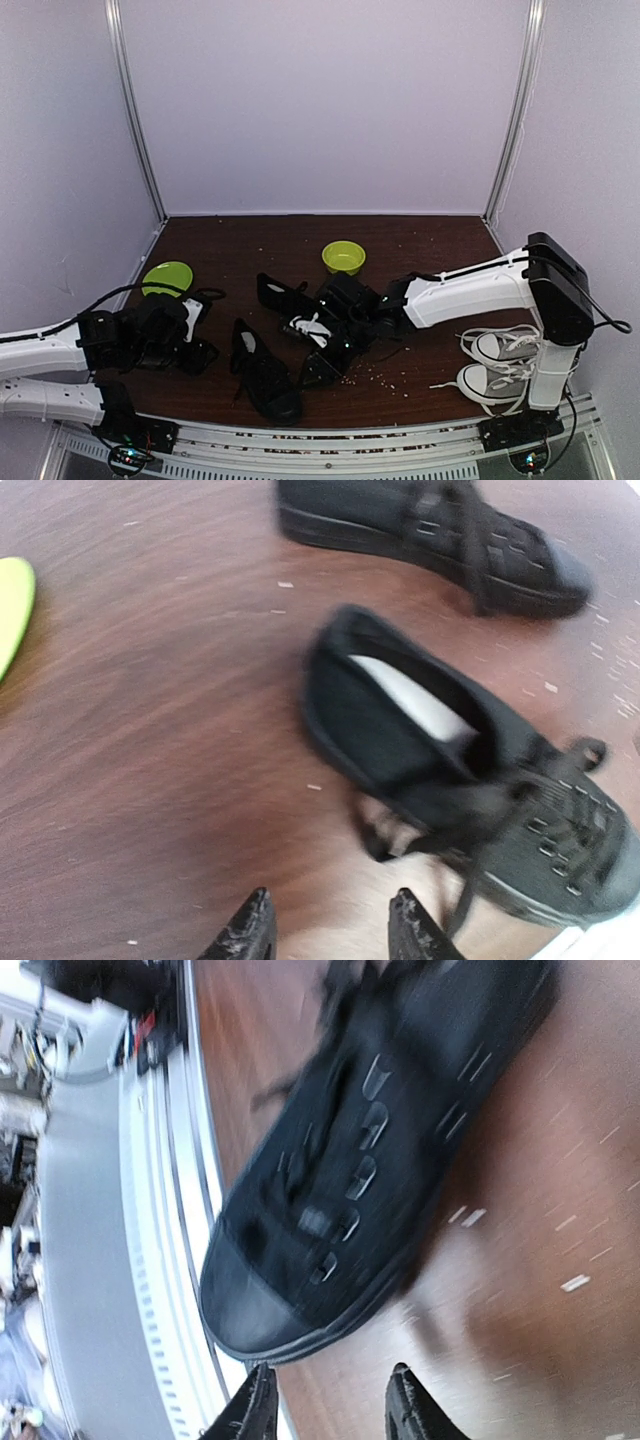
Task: Tie the shoes
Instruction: Adjust the shoe at the center of the board.
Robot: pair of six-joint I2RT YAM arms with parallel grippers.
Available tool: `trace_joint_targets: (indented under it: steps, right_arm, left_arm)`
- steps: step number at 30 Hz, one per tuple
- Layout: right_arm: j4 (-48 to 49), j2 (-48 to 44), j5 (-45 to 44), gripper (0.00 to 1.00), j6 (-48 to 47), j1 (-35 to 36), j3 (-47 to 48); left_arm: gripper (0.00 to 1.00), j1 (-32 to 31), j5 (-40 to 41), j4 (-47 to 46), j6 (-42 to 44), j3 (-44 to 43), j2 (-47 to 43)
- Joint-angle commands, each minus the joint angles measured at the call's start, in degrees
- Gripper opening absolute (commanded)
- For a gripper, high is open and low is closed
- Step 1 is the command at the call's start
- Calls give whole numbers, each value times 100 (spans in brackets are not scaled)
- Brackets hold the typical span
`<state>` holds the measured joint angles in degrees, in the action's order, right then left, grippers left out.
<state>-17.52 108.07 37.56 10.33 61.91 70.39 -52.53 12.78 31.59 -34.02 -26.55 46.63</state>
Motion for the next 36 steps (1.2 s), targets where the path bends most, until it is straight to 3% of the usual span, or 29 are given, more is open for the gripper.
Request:
trace_joint_targets:
  steps: [1,10,16,25,29,34,36]
  right_arm:
    - [-71,-18,-265,36,-19,260,-383]
    - [791,153,-77,41,-45,497,-853]
    - [1096,274,86,43,-72,506,-717]
    - [1440,432,209,44,250,365,-501]
    - [1376,293,194,44,288,236,-487]
    - [1108,-549,-96,49,132,-159,-690]
    - [1088,-1020,-268,60,130,-509,-799]
  left_arm:
    - [37,169,627,-401,-204,159,426]
    - [35,243,291,-1748,94,115,1994]
    - [31,244,-16,-1897,160,-46,2578]
    - [29,244,-217,-1811,-170,319,2049]
    - [30,244,51,-1319,-166,230,1677]
    - [41,260,574,-590,113,-93,1142]
    - [51,420,856,-320,315,-324,976]
